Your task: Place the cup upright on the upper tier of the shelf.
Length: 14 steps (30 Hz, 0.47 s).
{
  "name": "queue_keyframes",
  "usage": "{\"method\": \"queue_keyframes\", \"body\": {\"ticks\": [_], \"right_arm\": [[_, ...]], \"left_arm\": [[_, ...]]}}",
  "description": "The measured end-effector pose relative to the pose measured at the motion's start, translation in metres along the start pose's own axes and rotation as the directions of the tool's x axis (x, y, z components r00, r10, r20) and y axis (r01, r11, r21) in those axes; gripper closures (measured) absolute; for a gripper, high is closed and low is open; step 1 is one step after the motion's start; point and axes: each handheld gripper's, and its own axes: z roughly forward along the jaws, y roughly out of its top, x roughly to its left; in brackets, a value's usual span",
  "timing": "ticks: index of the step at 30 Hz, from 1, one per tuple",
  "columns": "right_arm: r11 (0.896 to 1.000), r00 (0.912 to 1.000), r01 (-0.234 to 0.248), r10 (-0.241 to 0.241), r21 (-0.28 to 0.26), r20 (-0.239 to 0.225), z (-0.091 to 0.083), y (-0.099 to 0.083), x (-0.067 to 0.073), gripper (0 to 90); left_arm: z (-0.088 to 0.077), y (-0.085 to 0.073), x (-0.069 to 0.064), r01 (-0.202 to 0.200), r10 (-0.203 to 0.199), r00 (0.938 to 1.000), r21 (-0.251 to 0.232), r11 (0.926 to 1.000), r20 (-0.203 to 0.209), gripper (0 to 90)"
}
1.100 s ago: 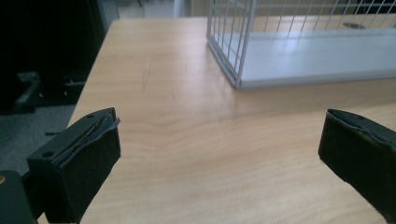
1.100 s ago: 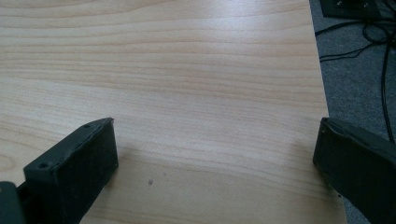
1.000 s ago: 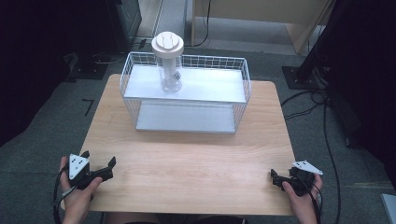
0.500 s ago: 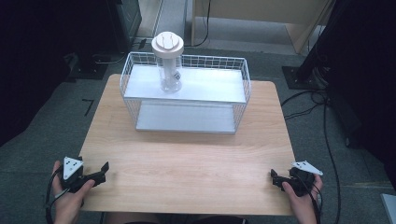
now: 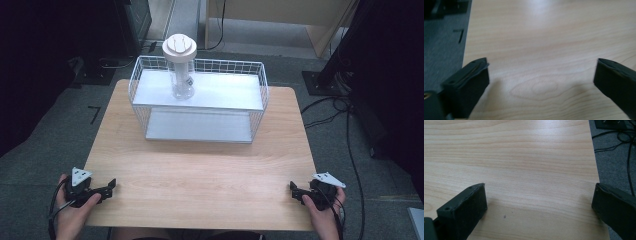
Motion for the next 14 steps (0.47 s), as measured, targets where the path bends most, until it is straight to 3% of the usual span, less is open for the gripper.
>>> {"method": "queue_keyframes", "body": {"ticks": [8,14], "right_arm": [[1.0,1.0,-0.004,0.004,0.001,0.0,-0.0001,0.0,0.0,0.0],[1.0,1.0,-0.004,0.004,0.001,0.0,-0.0001,0.0,0.0,0.0]], "left_arm": [[0.0002,-0.0005,-0.0028,-0.057,0.057,0.997,0.007,0.9983,0.052,7.1],[0.0014,0.0003,-0.0037,-0.066,0.065,0.9962,0.017,0.9977,0.058,3.5]]}}
